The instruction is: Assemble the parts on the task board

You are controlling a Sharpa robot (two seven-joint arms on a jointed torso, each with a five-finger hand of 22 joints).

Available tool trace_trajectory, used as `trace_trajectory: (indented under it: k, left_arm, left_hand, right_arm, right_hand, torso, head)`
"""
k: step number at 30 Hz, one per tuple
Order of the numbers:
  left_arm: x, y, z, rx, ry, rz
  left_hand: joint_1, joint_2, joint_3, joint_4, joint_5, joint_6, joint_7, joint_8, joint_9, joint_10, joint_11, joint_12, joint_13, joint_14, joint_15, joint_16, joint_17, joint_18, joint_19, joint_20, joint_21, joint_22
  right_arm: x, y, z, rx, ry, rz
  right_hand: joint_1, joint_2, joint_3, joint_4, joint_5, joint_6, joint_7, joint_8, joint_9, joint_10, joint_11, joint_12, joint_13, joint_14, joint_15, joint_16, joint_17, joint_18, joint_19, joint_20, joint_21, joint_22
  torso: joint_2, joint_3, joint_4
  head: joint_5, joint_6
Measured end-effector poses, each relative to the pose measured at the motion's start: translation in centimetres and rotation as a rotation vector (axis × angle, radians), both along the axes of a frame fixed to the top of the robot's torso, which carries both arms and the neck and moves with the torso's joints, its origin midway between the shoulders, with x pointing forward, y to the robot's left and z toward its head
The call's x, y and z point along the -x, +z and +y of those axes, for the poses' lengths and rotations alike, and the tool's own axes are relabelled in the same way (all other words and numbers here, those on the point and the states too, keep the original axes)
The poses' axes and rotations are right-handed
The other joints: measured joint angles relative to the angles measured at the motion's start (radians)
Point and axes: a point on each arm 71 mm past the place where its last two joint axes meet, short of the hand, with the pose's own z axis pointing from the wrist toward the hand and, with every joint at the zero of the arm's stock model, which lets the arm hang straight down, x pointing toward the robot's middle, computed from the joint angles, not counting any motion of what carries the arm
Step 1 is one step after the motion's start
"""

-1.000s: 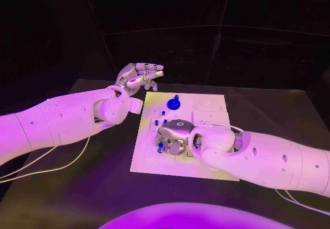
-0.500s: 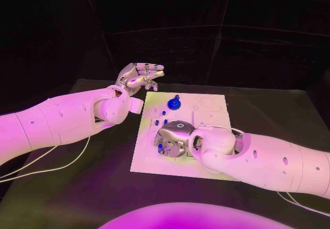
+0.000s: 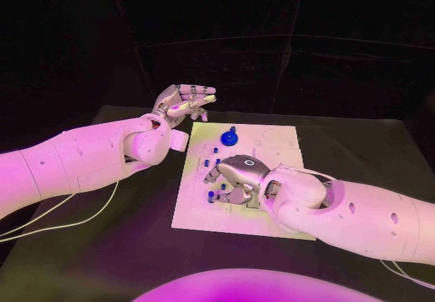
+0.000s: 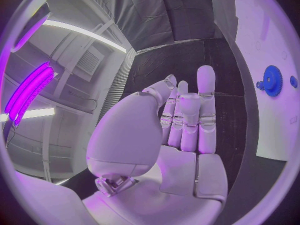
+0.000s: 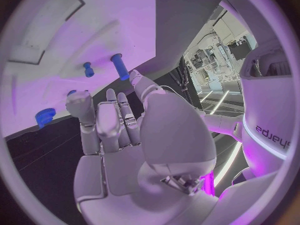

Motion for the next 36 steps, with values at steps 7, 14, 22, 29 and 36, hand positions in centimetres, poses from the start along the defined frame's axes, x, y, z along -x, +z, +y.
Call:
trace_trajectory:
  k: [7, 14, 22, 29, 36]
  left_arm:
    - [0.0, 0.0, 0.3, -0.002, 0.004, 0.001]
    - [0.0, 0.0, 0.7, -0.005, 0.011, 0.001]
    - [0.1, 0.0, 0.9, -0.006, 0.014, 0.001]
    - [0.1, 0.0, 1.0, -0.005, 0.014, 0.001]
    - [0.1, 0.0, 1.0, -0.006, 0.015, 0.001]
  left_hand:
    - [0.0, 0.0, 0.0, 0.0, 0.0, 0.0, 0.0, 0.0, 0.0, 0.0, 0.0, 0.0, 0.0, 0.0, 0.0, 0.0, 0.0, 0.0, 0.0, 0.0, 0.0, 0.0]
    - [0.0, 0.0, 0.0, 0.0, 0.0, 0.0, 0.0, 0.0, 0.0, 0.0, 0.0, 0.0, 0.0, 0.0, 0.0, 0.0, 0.0, 0.0, 0.0, 0.0, 0.0, 0.0]
    - [0.0, 0.0, 0.0, 0.0, 0.0, 0.0, 0.0, 0.0, 0.0, 0.0, 0.0, 0.0, 0.001, 0.0, 0.0, 0.0, 0.0, 0.0, 0.0, 0.0, 0.0, 0.0]
    - [0.0, 0.0, 0.0, 0.0, 0.0, 0.0, 0.0, 0.0, 0.0, 0.0, 0.0, 0.0, 0.001, 0.0, 0.0, 0.0, 0.0, 0.0, 0.0, 0.0, 0.0, -0.001]
    - [-0.003, 0.003, 0.0, 0.0, 0.0, 0.0, 0.0, 0.0, 0.0, 0.0, 0.0, 0.004, 0.002, 0.0, 0.0, 0.0, 0.0, 0.0, 0.0, 0.0, 0.0, -0.001]
  right_arm:
    - [-0.7, 2.7, -5.1, -0.113, -0.124, 0.039]
    - [-1.9, 3.4, -11.9, -0.144, -0.354, 0.15]
    - [-1.8, 2.6, -15.8, -0.088, -0.56, 0.233]
    - [-0.6, 1.0, -17.0, 0.027, -0.634, 0.229]
    - [-0.2, 0.3, -17.3, 0.1, -0.654, 0.206]
  right_hand:
    - [-0.037, 0.027, -0.082, 0.049, 0.029, 0.037, -0.006, 0.016, 0.006, 0.115, -0.015, 0.101, 0.021, 0.001, -0.009, 0.009, 0.025, 0.0, 0.025, -0.006, 0.014, 0.027]
    - [-0.072, 0.017, -0.174, 0.105, 0.129, 0.096, -0.051, 0.078, 0.022, 0.334, -0.079, 0.388, 0.226, 0.005, -0.063, 0.156, 0.268, -0.033, 0.192, -0.057, 0.195, 0.26]
    - [-0.1, 0.037, -0.325, 0.207, 0.123, 0.096, -0.072, 0.191, 0.052, 0.436, -0.091, 1.054, 1.032, 0.006, -0.074, 0.224, 0.354, -0.064, 0.257, -0.069, 0.276, 0.294]
    - [-0.114, 0.044, -0.382, 0.259, 0.131, 0.084, -0.077, 0.239, 0.069, 0.451, -0.096, 1.128, 1.149, 0.006, -0.074, 0.229, 0.354, -0.064, 0.257, -0.069, 0.276, 0.294]
    - [-0.131, 0.061, -0.406, 0.261, 0.134, 0.075, -0.077, 0.256, 0.075, 0.451, -0.096, 1.135, 1.168, 0.006, -0.074, 0.231, 0.354, -0.063, 0.257, -0.069, 0.276, 0.294]
  torso:
    - [-0.001, -0.0012, -0.0012]
    - [-0.003, -0.0035, -0.0043]
    - [-0.005, -0.0036, -0.0133]
    - [-0.006, -0.0039, -0.0151]
    - [-0.007, -0.004, -0.0147]
  head:
    - [-0.027, 0.013]
    - [-0.078, 0.041]
    - [-0.116, 0.046]
    - [-0.128, 0.043]
    - [-0.136, 0.04]
